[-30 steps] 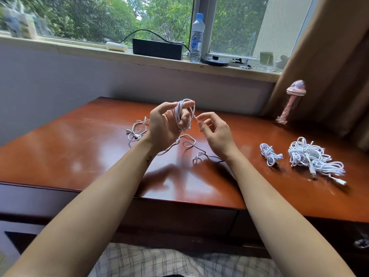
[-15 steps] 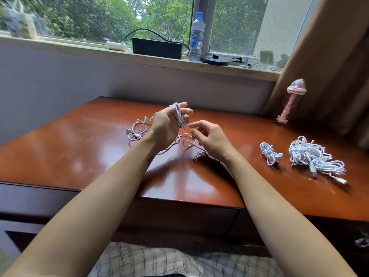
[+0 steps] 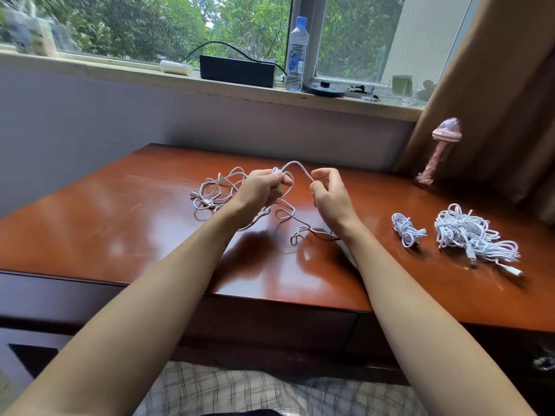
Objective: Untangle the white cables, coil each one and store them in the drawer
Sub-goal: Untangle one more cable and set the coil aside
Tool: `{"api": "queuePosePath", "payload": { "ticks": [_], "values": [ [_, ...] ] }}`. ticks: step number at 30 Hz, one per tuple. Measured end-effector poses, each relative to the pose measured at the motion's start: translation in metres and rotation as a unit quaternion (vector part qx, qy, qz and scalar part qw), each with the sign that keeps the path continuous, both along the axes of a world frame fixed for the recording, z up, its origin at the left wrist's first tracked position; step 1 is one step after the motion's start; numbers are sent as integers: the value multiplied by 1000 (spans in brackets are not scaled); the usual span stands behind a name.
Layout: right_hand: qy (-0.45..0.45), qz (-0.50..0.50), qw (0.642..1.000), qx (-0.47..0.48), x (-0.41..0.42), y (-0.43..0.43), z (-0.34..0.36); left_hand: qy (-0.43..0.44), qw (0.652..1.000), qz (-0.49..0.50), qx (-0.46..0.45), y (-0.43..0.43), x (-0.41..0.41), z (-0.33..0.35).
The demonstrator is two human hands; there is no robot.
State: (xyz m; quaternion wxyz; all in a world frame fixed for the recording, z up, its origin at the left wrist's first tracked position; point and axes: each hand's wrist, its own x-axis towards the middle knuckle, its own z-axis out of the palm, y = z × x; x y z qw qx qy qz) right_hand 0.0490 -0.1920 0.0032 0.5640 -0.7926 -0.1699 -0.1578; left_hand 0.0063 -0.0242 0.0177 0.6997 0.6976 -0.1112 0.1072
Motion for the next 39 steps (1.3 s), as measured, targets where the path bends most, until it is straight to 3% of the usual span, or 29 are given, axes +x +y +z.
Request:
{"api": "queuePosePath", "payload": {
  "ticks": [9, 15, 27, 31, 39],
  "values": [
    [21, 79, 988, 134, -10, -2, 11, 7, 992, -86, 94, 2, -7, -1],
    [58, 194, 979, 40, -15, -11, 12, 27, 991, -127, 41, 3, -7, -1],
    [68, 199, 978, 13, -16, -15, 13, 83, 982, -169, -20, 5, -6, -2],
    [57, 245, 968, 16, -20, -15, 13, 111, 976, -183, -33, 2, -9, 1],
    [50, 199, 978, 40, -18, -9, 13, 78, 986, -148, 13, -6, -14, 5]
  ]
}}
